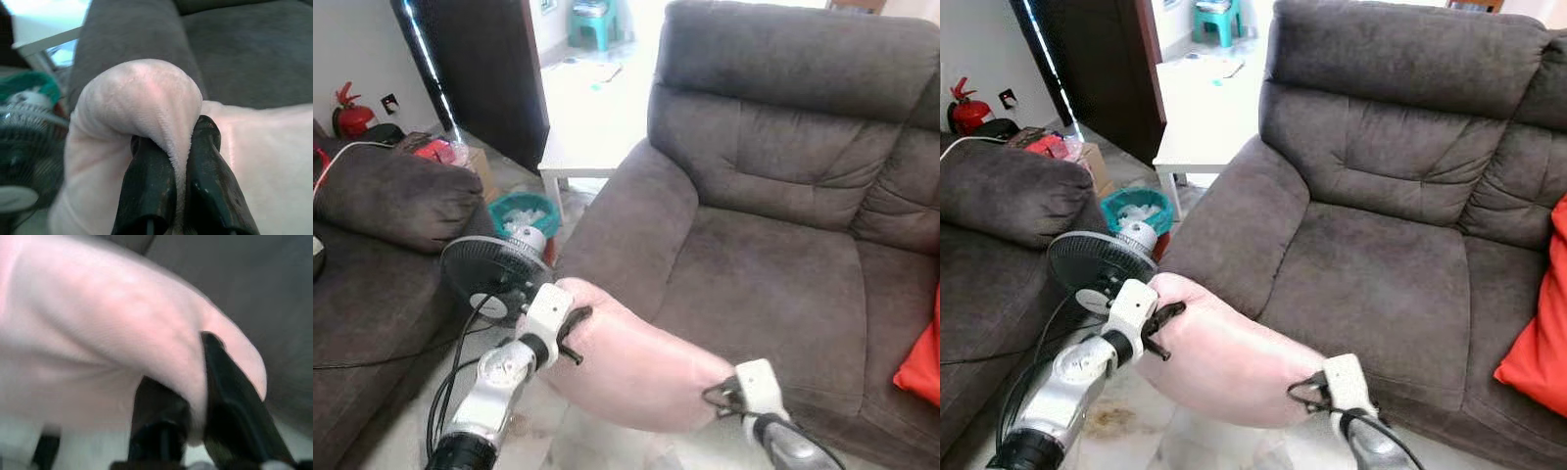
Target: Move the pillow to the sofa from floor
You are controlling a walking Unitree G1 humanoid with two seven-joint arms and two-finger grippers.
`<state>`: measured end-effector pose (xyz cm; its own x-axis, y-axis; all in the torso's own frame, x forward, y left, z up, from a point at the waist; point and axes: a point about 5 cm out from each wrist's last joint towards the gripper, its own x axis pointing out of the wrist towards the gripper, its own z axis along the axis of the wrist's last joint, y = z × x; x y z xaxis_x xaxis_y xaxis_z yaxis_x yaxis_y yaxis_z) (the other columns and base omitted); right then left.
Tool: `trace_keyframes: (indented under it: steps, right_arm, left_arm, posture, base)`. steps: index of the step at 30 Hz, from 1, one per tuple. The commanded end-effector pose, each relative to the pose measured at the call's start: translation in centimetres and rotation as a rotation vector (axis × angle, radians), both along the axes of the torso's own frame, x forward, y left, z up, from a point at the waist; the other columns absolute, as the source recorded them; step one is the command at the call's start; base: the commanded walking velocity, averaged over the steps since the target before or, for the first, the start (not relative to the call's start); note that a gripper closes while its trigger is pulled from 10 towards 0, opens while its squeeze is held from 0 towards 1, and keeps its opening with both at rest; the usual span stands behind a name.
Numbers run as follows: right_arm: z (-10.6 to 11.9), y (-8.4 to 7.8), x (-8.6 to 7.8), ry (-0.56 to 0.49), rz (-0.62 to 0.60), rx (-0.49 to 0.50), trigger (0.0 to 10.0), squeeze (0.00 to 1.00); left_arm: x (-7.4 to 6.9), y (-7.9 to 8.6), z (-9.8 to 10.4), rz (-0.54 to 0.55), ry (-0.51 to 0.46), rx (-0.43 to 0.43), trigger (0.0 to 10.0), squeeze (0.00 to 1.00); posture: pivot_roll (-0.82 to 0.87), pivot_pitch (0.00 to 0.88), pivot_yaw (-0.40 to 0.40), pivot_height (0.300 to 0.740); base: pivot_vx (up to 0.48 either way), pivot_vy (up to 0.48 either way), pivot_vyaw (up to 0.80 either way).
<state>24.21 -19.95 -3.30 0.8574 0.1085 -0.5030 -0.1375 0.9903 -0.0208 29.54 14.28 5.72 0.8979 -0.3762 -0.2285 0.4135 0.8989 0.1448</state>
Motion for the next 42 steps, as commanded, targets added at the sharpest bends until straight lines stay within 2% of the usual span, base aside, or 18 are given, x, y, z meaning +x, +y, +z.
trace_keyframes:
  steps: [1, 2, 3, 4, 5, 6, 12, 19, 24, 42]
  right_arm:
    - [2.0, -1.3, 1.2, -0.16, -0.122, 0.07, 10.0, 0.0]
    - [2.8, -1.2, 1.6, -0.219, -0.134, 0.089, 10.0, 0.0]
    - [2.8, -1.2, 1.6, -0.219, -0.134, 0.089, 10.0, 0.0]
    - [4.3, -0.8, 2.2, -0.316, -0.146, 0.114, 10.0, 0.0]
    - [4.9, -0.5, 2.3, -0.355, -0.147, 0.124, 10.0, 0.0]
    - [4.9, -0.5, 2.3, -0.355, -0.147, 0.124, 10.0, 0.0]
    - [8.6, 1.4, 2.7, -0.538, -0.125, 0.174, 10.0, 0.0]
    - [9.7, 1.5, 2.8, -0.573, -0.138, 0.197, 10.0, 0.0]
    - [9.9, 1.4, 2.5, -0.559, -0.155, 0.19, 10.0, 0.0]
    - [10.1, 1.8, 2.8, -0.551, -0.16, 0.188, 10.0, 0.0]
  left_arm:
    - [0.3, 1.7, 1.6, 0.116, -0.113, -0.027, 10.0, 0.0]
    - [-0.1, 1.7, 1.5, 0.131, -0.131, -0.026, 10.0, 0.0]
    - [-0.1, 1.7, 1.5, 0.131, -0.131, -0.026, 10.0, 0.0]
    - [-0.7, 1.7, 1.5, 0.156, -0.168, -0.011, 10.0, 0.0]
    - [-1.0, 1.6, 1.6, 0.166, -0.186, -0.005, 10.0, 0.0]
    - [-1.0, 1.6, 1.6, 0.166, -0.186, -0.005, 10.0, 0.0]
    - [-1.7, 1.0, 2.6, 0.223, -0.292, 0.031, 10.0, 0.0]
    - [-1.2, 1.3, 3.3, 0.249, -0.327, 0.013, 10.0, 0.0]
    - [-0.9, 1.2, 3.6, 0.256, -0.339, 0.018, 10.0, 0.0]
    - [-0.1, 1.0, 3.9, 0.243, -0.351, 0.002, 10.0, 0.0]
  posture:
    - [0.1, 0.011, -0.013, 0.74]
    - [0.1, 0.012, -0.015, 0.74]
    - [0.1, 0.012, -0.015, 0.74]
    - [0.1, 0.012, -0.016, 0.74]
    - [0.1, 0.01, -0.019, 0.74]
    - [0.1, 0.01, -0.019, 0.74]
    - [0.1, 0.0, -0.024, 0.74]
    - [0.09, 0.0, -0.022, 0.74]
    - [0.09, 0.0, -0.019, 0.74]
    - [0.07, 0.0, 0.001, 0.74]
  base:
    - [0.0, 0.0, 0.0]
    - [0.0, 0.0, 0.0]
    - [0.0, 0.0, 0.0]
    - [0.0, 0.0, 0.0]
    - [0.0, 0.0, 0.0]
    - [0.0, 0.0, 0.0]
    - [0.0, 0.0, 0.0]
    - [0.0, 0.0, 0.0]
    - [0.0, 0.0, -0.8]
    - [0.0, 0.0, -0.8]
